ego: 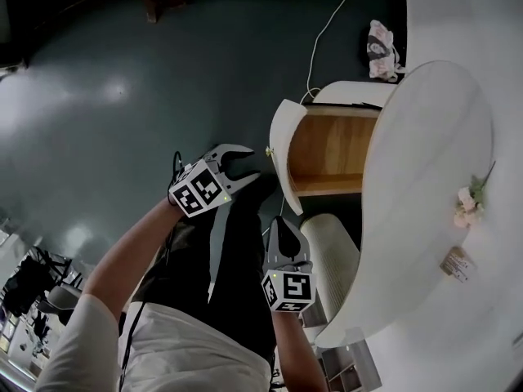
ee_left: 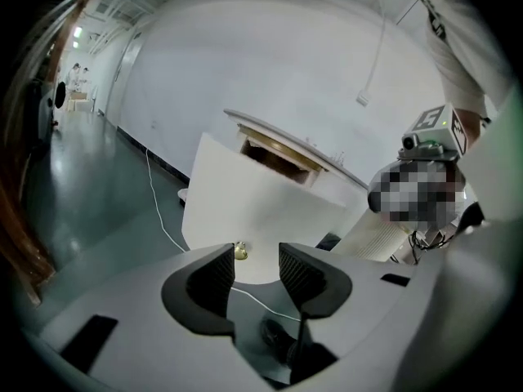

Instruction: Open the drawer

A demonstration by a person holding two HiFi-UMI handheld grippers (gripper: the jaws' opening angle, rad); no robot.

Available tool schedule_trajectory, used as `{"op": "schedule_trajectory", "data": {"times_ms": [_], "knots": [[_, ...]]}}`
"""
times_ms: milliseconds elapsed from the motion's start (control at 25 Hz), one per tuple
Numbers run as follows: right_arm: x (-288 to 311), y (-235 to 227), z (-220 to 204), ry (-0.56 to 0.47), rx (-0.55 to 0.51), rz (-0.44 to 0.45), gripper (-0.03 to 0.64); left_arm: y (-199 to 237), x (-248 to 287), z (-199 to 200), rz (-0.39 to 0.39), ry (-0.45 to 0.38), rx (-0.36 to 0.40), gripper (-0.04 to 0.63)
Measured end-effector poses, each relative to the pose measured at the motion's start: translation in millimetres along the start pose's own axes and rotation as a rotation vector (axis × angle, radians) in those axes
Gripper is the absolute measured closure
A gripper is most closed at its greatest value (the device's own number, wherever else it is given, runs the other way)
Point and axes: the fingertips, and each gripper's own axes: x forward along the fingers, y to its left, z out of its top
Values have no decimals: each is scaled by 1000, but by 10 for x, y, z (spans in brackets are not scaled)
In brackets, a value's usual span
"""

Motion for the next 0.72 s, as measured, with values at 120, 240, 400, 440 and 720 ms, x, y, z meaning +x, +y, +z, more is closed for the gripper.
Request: {"op": "schedule_trajectory", "data": {"times_ms": [120, 240, 400, 440, 720], "knots": [[-134, 22, 179, -24, -3, -10, 606, -79, -175, 267, 14, -24, -11, 422], [-328, 61, 361, -39, 14, -14, 606, -216, -358, 524, 23, -44, -21, 425], [-589, 86, 628, -60, 62, -15, 606, -383, -599, 823, 44, -47, -24, 441], [-654, 92, 695, -65, 72, -16, 606, -430, -670, 896, 47, -48, -23, 448], [-1078, 102, 1252, -142, 67, -41, 606, -644, -1248, 1474, 83, -76, -2, 474]]}}
